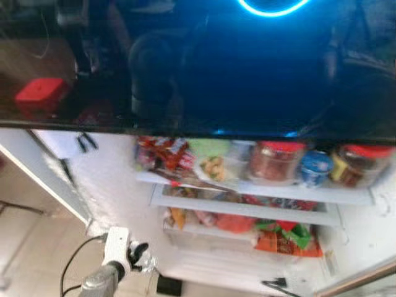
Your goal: Restocking fridge
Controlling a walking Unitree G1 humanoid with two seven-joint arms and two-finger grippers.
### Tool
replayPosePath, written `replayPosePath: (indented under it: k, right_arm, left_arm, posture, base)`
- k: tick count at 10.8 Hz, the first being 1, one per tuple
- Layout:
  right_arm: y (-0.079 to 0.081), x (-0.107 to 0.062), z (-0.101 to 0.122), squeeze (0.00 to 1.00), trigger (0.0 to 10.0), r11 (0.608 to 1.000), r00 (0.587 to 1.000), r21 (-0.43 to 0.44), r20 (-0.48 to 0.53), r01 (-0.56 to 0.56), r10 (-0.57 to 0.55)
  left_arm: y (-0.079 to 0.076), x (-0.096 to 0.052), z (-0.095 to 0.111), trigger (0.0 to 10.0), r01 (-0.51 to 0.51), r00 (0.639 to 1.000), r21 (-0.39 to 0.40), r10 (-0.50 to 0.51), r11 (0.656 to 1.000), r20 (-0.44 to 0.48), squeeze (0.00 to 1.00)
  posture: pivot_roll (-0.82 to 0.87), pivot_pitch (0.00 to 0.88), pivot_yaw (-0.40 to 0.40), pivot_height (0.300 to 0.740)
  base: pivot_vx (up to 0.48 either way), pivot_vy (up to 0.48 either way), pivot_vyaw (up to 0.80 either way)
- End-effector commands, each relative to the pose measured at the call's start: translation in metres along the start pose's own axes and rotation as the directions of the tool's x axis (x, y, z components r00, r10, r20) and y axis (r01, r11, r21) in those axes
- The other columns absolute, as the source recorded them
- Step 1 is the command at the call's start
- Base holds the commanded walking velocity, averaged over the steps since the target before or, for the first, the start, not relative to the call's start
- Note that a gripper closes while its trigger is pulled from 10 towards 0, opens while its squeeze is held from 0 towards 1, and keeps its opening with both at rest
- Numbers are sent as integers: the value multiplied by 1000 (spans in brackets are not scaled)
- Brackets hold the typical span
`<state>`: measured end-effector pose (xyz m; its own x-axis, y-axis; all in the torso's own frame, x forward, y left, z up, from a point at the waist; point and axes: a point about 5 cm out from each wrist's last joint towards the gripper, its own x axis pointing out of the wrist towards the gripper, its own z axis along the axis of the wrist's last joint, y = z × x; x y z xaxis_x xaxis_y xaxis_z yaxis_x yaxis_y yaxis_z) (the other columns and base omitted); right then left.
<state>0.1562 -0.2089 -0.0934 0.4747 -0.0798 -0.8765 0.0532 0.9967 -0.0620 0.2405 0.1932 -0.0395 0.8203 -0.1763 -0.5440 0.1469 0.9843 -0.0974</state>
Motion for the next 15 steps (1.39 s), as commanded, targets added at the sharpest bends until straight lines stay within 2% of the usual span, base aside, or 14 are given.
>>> replayPosePath:
  k: [1, 3, 6, 10, 11, 12, 13, 15]
  right_arm:
    - [-29, -4, -2, 0, 10000, 997, 997, -17, -8, 71, -71]
    - [-29, -4, -2, 0, 10000, 997, 997, -16, -8, 70, -70]
    - [-28, -4, -2, 0, 10000, 998, 998, -5, -8, 66, -67]
    - [-28, -4, -3, 0, 10000, 998, 998, 23, 4, 66, -66]
    - [-27, -4, -4, 0, 10000, 998, 998, 37, 10, 60, -61]
    - [-25, -4, -7, 0, 10000, 997, 998, 59, 11, 56, -57]
    - [-23, -5, -13, 0, 10000, 994, 998, 93, -4, 61, -61]
    - [-21, -6, -25, 0, 10000, 990, 997, 123, -37, 75, -71]
  left_arm:
    - [6, -4, -5, 10000, -10, 1000, 14, 11, 1000, -29, 0]
    - [6, -4, -5, 10000, -10, 999, 19, 10, 1000, -30, 0]
    - [6, -4, -5, 10000, -10, 1000, 5, 10, 1000, -20, 0]
    - [7, -4, 0, 10000, -25, 999, 66, 24, 997, 22, 0]
    - [5, -2, 6, 10000, -30, 998, 82, 26, 996, 54, 0]
    - [-25, 25, 64, 10000, -1, 981, 117, -21, 993, 193, 0]
    - [-35, 31, 87, 10000, 6, 966, 143, -42, 990, 253, 0]
    - [-39, 29, 92, 10000, 22, 947, 155, -71, 988, 313, 0]
  posture:
    - [-100, 52, 78, 740]
    - [-100, 54, 78, 740]
    - [-102, 58, 80, 740]
    - [-88, 98, 84, 740]
    - [-89, 119, 90, 740]
    - [-92, 131, 97, 740]
    - [-97, 144, 111, 740]
    - [-99, 157, 121, 740]
  base:
    - [0, -311, 0]
    - [0, -351, 0]
    - [0, 0, 0]
    - [0, 0, 0]
    - [0, 0, 0]
    - [0, 0, 0]
    - [0, 0, 0]
    - [0, 0, -581]
